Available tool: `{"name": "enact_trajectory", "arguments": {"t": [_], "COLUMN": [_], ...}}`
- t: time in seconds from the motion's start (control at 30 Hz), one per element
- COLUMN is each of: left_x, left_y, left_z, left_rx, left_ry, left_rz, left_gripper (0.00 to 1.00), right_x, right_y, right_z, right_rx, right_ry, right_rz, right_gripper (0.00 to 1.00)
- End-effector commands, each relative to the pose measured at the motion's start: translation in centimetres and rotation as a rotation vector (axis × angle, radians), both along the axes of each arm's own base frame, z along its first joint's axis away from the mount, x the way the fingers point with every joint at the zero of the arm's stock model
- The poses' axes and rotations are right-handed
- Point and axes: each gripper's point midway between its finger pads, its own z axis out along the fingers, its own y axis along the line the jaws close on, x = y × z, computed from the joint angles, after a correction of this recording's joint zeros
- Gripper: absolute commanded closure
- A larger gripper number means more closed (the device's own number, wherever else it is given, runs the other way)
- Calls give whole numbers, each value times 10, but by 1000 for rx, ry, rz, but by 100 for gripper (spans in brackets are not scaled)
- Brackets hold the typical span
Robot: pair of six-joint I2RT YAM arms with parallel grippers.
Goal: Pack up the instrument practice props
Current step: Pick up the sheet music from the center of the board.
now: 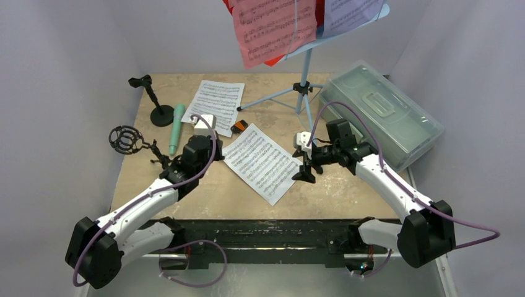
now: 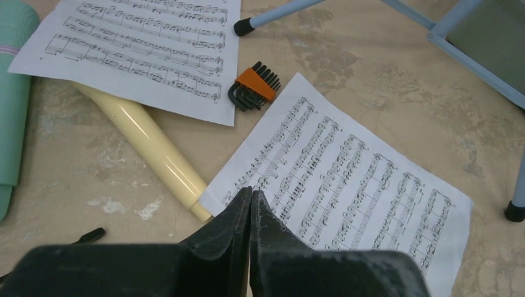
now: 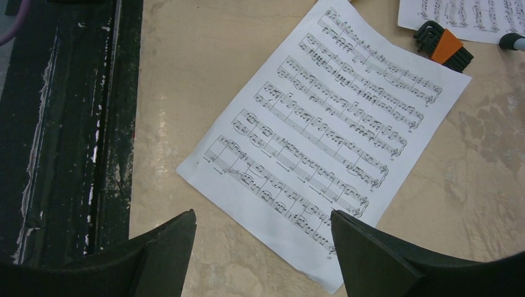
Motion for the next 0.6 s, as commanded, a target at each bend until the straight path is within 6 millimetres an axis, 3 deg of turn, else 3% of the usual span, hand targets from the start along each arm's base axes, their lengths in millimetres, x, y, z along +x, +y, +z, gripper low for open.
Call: {"name": "enact_trajectory", "arguments": {"t": [0.0,0.07,0.17,0.33,0.57], "left_x": [-1,-18,-37,-45,-36], "left_y": [-9,-10,-20,-13,-26], "left_z": [3,-27,-56,-81,-105], "left_rx": [-159,-242,-406,-490,-572], "left_ry": [61,162,199,189,224], "left_rz": [16,46,21,66,51], "left_gripper": [89,53,28,15,18], "right_x": [-4,-5,-6,-7,-7], "right_y": [0,0,1,1,0], "right_z": [11,11,12,11,10], "right_rx": [17,17,23,24,21], "right_ry": [-48,-51,-48,-43,-45], "right_rz": [18,18,27,34,32], "right_gripper": [17,17,16,17,16]}}
